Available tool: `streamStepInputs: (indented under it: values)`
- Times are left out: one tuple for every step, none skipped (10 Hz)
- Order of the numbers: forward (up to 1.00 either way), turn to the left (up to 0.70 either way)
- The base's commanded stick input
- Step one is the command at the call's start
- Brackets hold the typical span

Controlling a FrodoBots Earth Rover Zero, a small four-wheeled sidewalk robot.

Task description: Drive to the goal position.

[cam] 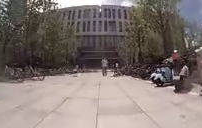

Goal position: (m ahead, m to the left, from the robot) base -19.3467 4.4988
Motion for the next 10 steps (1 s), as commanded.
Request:
streamStepInputs:
  values:
    - [0.70, 0.03]
    - [0.70, 0.03]
    - [0.70, 0.03]
    - [0.70, 0.03]
    - [0.70, 0.03]
    - [0.70, 0.03]
    - [0.70, 0.03]
    - [0.70, 0.03]
    - [0.70, 0.03]
    - [0.70, 0.03]
